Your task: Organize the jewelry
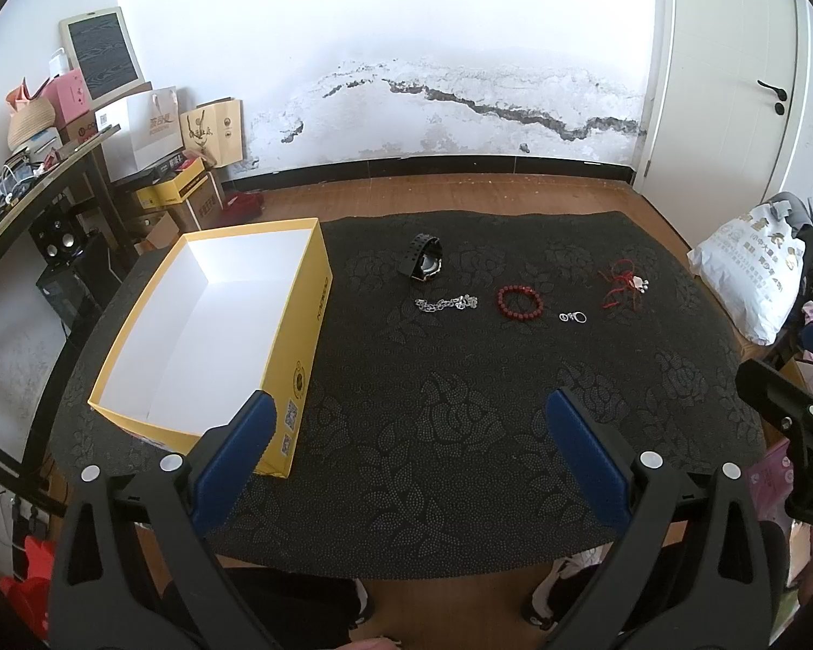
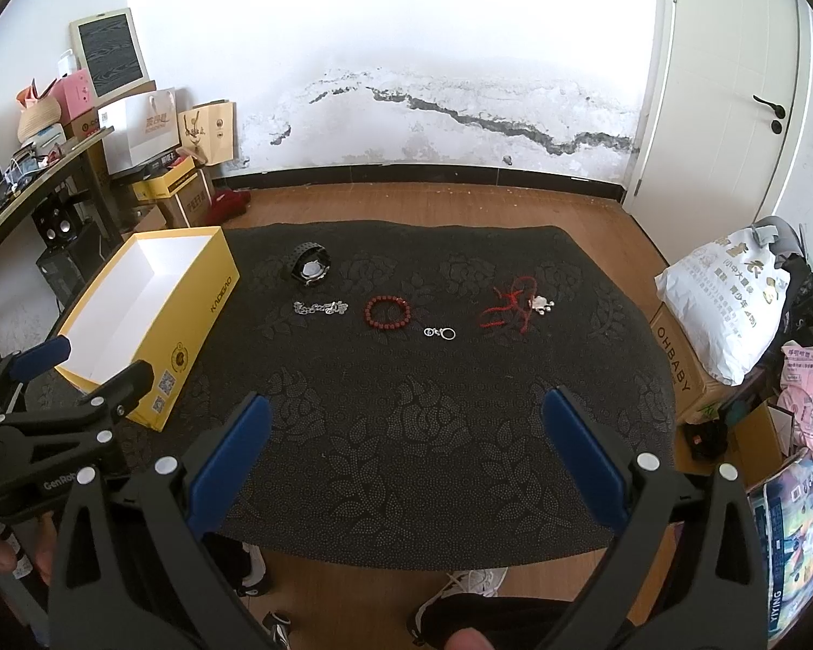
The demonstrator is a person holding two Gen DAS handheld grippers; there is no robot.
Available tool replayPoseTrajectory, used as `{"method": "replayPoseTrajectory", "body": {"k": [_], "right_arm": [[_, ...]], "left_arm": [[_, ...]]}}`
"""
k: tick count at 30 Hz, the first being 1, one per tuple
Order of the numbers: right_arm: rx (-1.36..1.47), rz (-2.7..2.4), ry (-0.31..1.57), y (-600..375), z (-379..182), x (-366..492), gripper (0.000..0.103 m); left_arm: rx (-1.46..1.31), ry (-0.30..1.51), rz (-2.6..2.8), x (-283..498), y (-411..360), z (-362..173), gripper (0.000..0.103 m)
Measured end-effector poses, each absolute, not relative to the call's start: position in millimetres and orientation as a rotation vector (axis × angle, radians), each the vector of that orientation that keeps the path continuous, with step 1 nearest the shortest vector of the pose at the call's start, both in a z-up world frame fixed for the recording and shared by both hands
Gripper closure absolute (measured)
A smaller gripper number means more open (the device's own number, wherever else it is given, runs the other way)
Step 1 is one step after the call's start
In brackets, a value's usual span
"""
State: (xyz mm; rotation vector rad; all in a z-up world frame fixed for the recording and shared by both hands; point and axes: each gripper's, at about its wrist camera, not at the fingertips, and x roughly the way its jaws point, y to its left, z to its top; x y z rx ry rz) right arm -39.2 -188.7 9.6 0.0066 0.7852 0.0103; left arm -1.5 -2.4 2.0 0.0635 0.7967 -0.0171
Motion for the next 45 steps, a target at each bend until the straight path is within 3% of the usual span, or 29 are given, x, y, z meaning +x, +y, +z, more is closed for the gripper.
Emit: {"method": "replayPoseTrajectory", "body": {"k": [26, 45], "right_arm": [[0.003, -0.005, 0.785, -188.1, 10.1, -32.9, 0.006], [0.058, -0.004, 0.844, -216.8, -76.4, 94.4, 0.006]], "left_arm": [[0.062, 0.836, -0.029, 15.2, -3.4, -16.1, 0.006], [0.093, 0.927, -0.055, 151.7, -17.4, -96.3, 0.006]]}}
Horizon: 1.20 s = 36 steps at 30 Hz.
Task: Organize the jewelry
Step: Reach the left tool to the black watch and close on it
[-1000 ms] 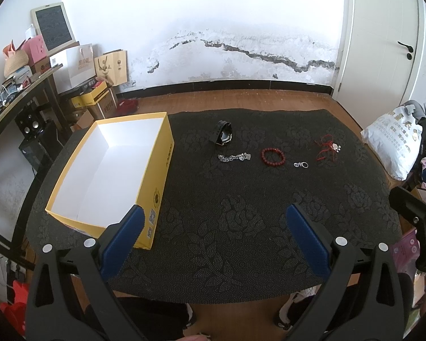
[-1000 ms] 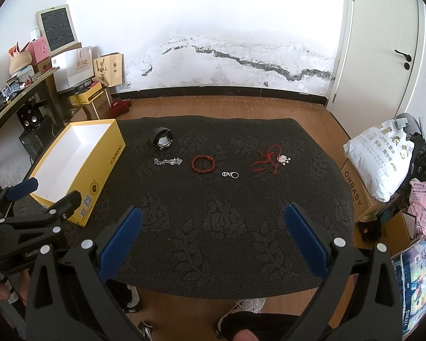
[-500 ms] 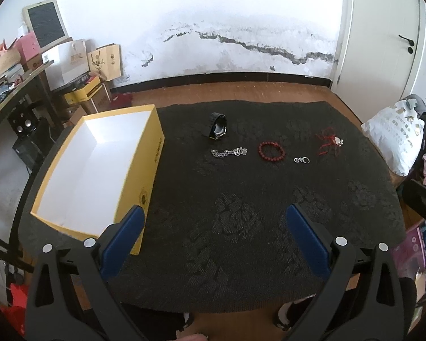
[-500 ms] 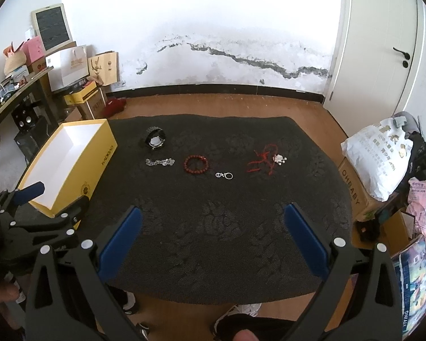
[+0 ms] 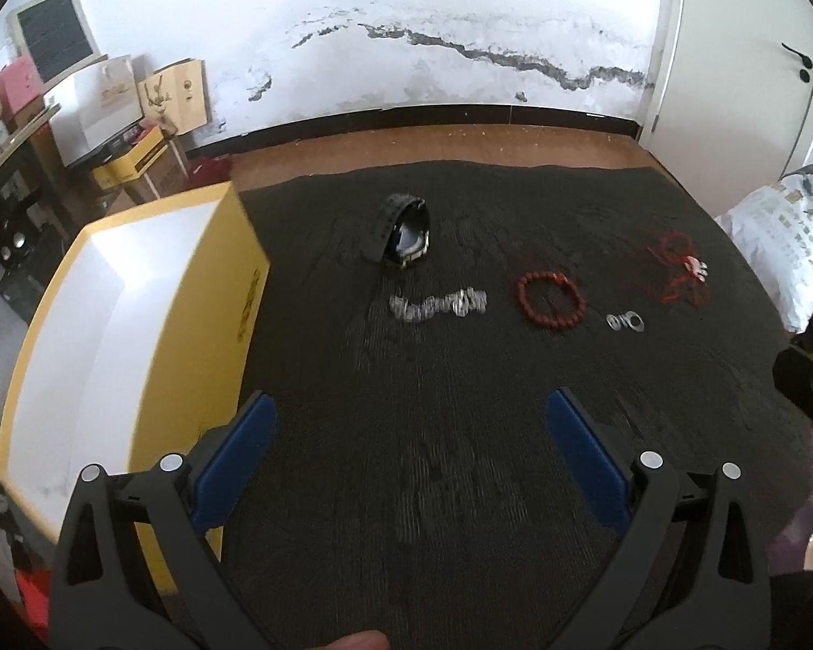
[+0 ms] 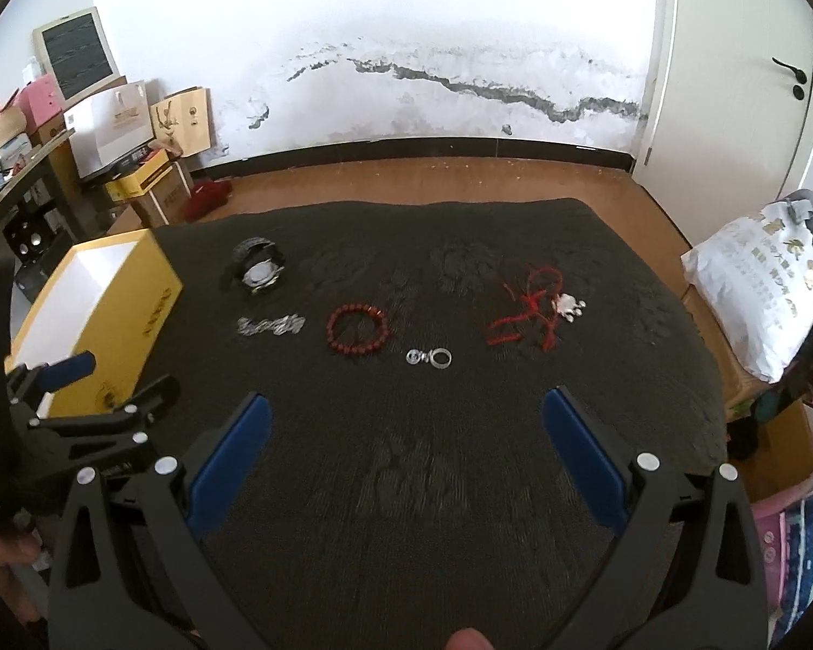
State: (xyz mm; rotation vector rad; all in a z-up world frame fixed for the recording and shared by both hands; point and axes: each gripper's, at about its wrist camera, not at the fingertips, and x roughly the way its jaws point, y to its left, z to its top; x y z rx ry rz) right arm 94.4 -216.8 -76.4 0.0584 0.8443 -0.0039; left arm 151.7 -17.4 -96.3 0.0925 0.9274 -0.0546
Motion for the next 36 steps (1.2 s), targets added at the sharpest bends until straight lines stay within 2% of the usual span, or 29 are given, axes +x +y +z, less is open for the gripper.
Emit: {"method": "replayPoseTrajectory", "body": {"k": [12, 22, 26, 36], "right_arm": [[0.084, -0.034, 0.869, -238.2, -130.3, 143.5, 0.006], [0.021, 0.004, 0.896, -221.5, -145.3, 143.1, 0.006], [0.019, 0.002, 0.890, -222.1, -142.0, 142.9, 0.006], [0.001, 0.001, 0.903, -222.9, -139.0, 141.6, 0.006]], "left_arm": [[0.128, 0.897, -0.028, 257.0, -27.8, -147.6, 0.006], [0.162, 0.959, -0.012, 324.5, -24.5, -187.9, 0.006], [0.038, 1.053, -0.038, 350.1, -6.7, -206.0, 0.006], [0.037, 1.030, -0.024, 355.0, -4.6, -204.4, 0.006]]}}
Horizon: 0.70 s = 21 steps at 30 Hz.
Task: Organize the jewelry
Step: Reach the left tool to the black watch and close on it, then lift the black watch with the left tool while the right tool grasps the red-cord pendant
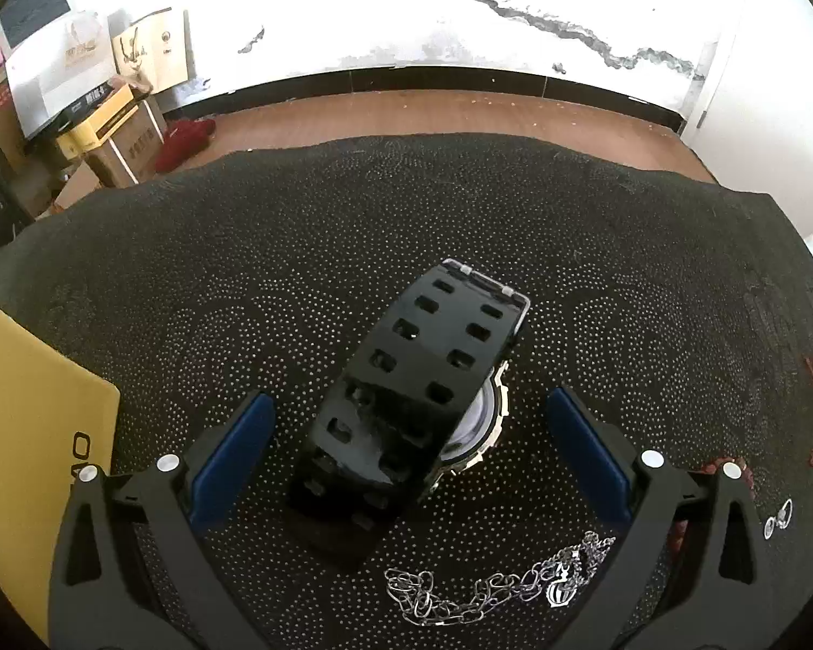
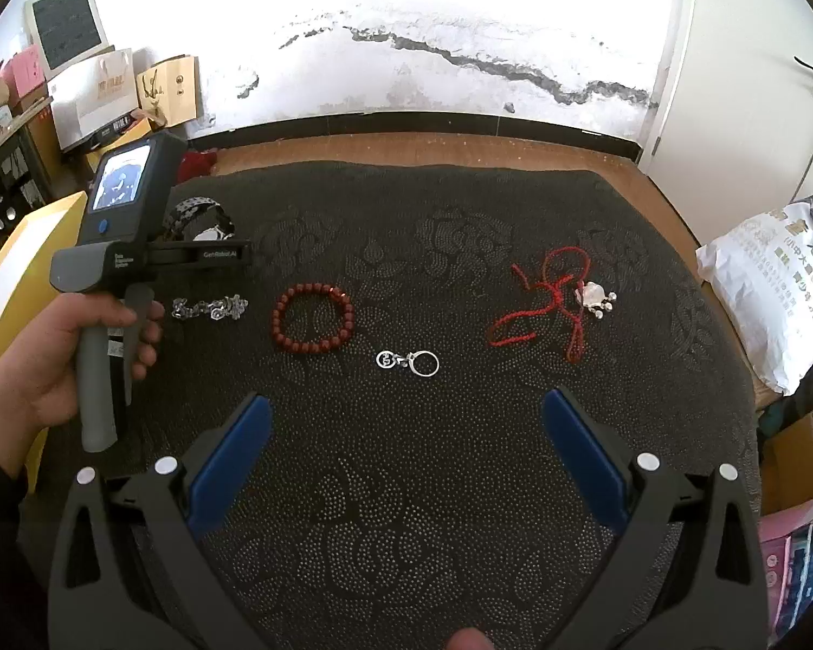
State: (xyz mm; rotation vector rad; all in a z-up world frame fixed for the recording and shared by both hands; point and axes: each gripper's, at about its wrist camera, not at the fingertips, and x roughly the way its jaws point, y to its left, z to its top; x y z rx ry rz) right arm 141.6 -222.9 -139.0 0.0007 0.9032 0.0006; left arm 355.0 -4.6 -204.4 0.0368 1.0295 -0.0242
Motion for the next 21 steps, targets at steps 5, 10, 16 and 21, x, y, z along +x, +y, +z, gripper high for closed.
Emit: {"method": "replayPoseTrajectory", "body": {"k": [5, 10, 16, 21], "right_arm": [[0.030, 0.020, 0.915, -228.3, -139.6, 143.0, 0.006], [0.068, 0.005, 0.931, -240.7, -142.2, 146.9, 0.006], [0.095, 0.014, 0.926, -250.4, -139.1, 149.6, 0.006], [0.114, -0.004, 0.947, -260.4, -142.1, 153.3, 0.006]], "left_arm": [[0.041, 0.984, -0.017, 348.0, -4.5, -202.0, 0.029], [0.027, 0.973, -0.026, 344.6, 0.1, -197.1, 0.052], [0.062, 0.969, -0.030, 326.4, -2.3, -189.9, 0.053], [0.101, 0.962, -0.052, 287.4, -1.2, -167.2, 0.053]]}}
